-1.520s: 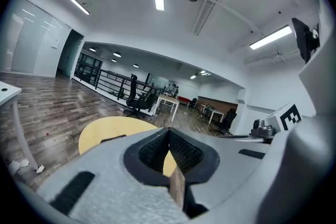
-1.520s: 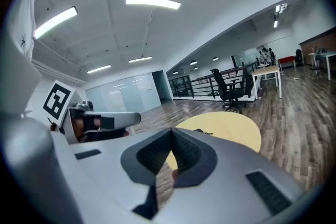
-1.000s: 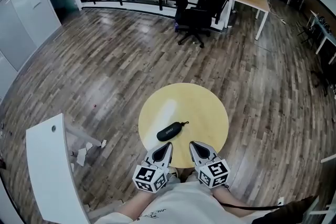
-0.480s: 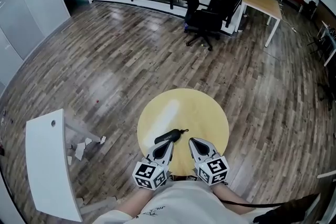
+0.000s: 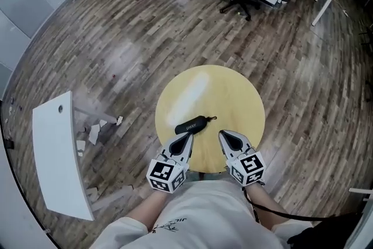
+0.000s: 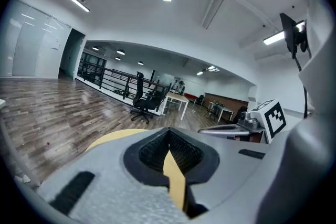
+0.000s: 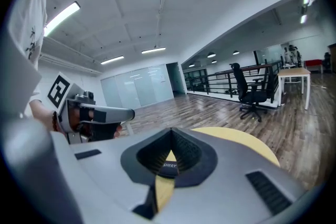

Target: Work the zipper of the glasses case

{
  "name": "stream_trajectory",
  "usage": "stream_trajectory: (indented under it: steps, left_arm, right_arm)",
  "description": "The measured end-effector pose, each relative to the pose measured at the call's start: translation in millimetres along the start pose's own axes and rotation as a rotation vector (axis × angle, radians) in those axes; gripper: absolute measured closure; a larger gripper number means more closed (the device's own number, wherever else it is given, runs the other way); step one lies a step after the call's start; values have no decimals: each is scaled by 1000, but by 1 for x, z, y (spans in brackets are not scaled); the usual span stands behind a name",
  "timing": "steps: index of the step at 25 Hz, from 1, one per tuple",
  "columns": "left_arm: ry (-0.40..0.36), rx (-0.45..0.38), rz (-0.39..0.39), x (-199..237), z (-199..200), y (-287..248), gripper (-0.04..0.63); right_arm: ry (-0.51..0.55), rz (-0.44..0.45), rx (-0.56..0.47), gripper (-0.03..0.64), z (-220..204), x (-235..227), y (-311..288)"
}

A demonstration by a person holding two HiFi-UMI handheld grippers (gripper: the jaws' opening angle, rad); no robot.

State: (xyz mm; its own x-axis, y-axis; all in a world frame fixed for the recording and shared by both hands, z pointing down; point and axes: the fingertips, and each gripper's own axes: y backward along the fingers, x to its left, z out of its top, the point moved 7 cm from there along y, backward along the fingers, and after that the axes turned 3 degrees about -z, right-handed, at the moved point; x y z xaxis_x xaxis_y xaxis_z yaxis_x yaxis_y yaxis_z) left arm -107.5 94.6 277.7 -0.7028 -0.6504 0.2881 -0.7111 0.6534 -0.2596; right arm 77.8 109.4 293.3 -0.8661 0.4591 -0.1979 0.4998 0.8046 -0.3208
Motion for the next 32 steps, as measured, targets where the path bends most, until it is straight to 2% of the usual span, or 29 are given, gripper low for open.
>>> stream_trajectory:
  steps: [4, 8, 12, 16, 20, 22, 25, 28, 32]
  left_arm:
    - [-2, 112, 32, 21, -22, -10, 592]
    - [-12, 238, 79, 57, -61, -47, 592]
    - [8, 370, 106, 81, -110, -81, 592]
    - [-39, 474, 128, 95, -144, -106, 592]
    - [-135, 499, 141, 100, -160, -117, 592]
    - [-124, 504, 122, 101, -167, -119, 592]
    - [-83, 485, 97, 102, -172, -118, 592]
    - [-72, 485, 70, 106, -175, -114, 592]
    - [-43, 497, 32, 110, -174, -115, 592]
  right_arm:
    - [85, 80, 88, 617, -20, -19, -17]
    - [209, 161, 177, 617, -52, -52, -56]
    - [313, 287, 233, 617, -81, -74, -90]
    - [462, 432, 269, 617, -102, -93, -131]
    - [642, 575, 308, 614, -122, -104, -175]
    - [717, 639, 329, 610, -130, -109, -191]
    - [845, 749, 382, 563, -141, -110, -213]
    - [1008, 851, 422, 560, -146, -101, -231]
    - [1181, 1041, 501, 557, -153, -86, -243]
